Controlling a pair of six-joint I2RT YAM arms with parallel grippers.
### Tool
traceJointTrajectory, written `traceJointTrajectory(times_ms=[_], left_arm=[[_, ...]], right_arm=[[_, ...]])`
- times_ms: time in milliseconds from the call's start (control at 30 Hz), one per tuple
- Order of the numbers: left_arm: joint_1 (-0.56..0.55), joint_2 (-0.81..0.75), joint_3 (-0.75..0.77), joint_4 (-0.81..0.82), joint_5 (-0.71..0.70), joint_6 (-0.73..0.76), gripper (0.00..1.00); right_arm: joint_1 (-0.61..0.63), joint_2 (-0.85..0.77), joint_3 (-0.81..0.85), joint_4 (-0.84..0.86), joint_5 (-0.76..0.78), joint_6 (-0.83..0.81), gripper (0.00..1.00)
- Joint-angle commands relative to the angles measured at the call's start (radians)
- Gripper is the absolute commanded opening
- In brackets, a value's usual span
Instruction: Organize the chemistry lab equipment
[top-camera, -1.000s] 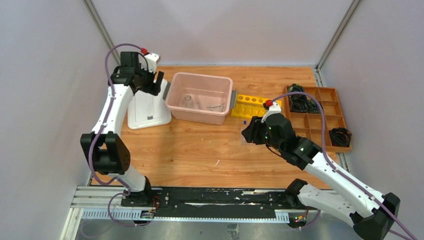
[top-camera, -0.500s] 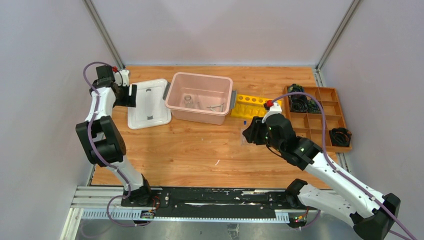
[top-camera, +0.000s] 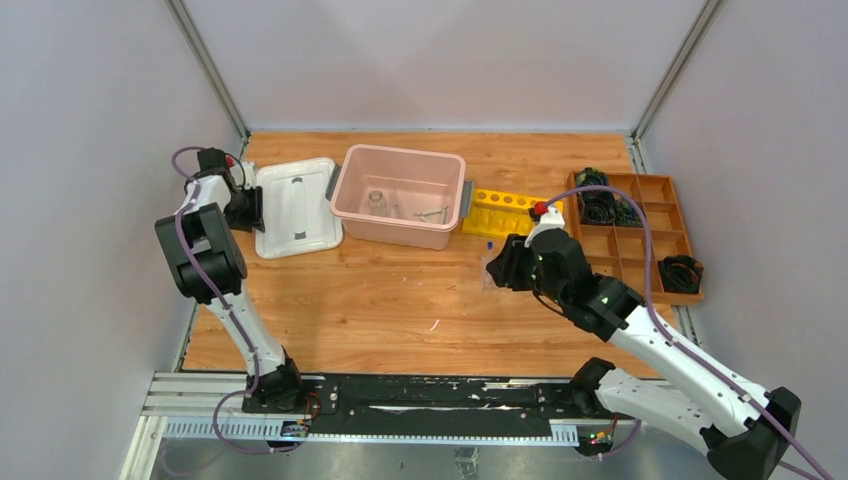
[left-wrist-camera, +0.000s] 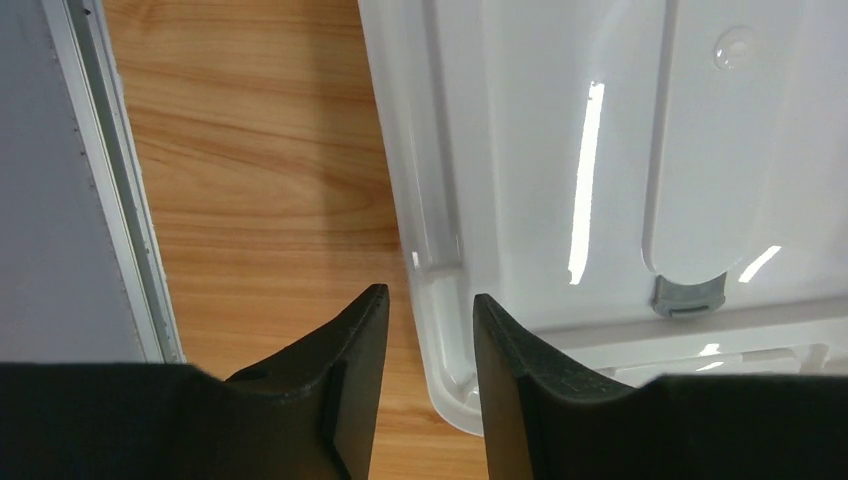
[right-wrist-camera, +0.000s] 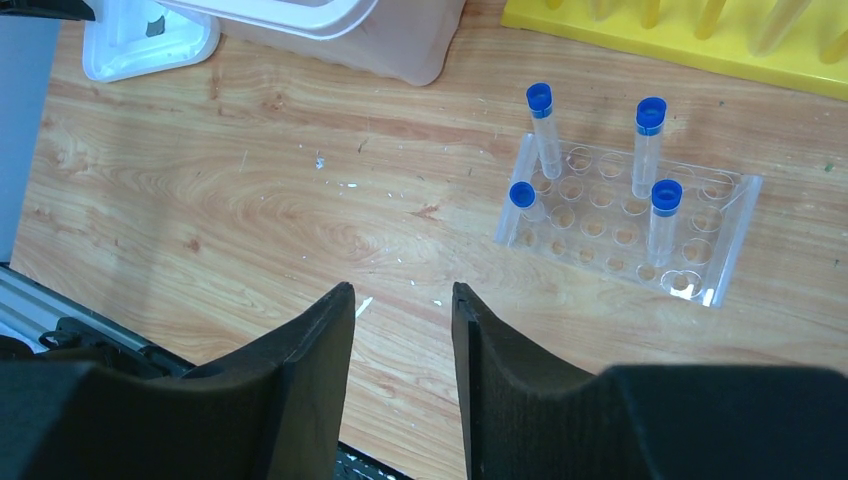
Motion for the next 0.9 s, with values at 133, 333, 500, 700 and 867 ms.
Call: traceJointTrajectory(times_ms=[133,333,500,700,867], left_arm=[[0.010,0.053,0.064,0.036,0.014,-0.021,0.29],[0.011,0.083,0.063,0.044,0.010,-0.011,0.20],[0.011,0.099,0.068,0.043,0.002,-0.005,0.16],[0.011,0.045,0.072,0.055,-0.077,0.013,0.00],[-0.026,-0.133,-0.029,0.183,-0.148,0.099,0.00]], right_arm=[[0.022,-0.012,-0.019,0.010,0.012,-0.009,0.43],[0.023,-0.014,-0.017,0.007,0.006,-0.005,0.42],[0.024,-0.011,-0.006,0.001,0.003,-0.006,0.41],[0.027,-0.012,0.013,-0.012,-0.003,-0.004,0.40],[0.033,-0.009,0.033,-0.008,-0.022,-0.002,0.40]])
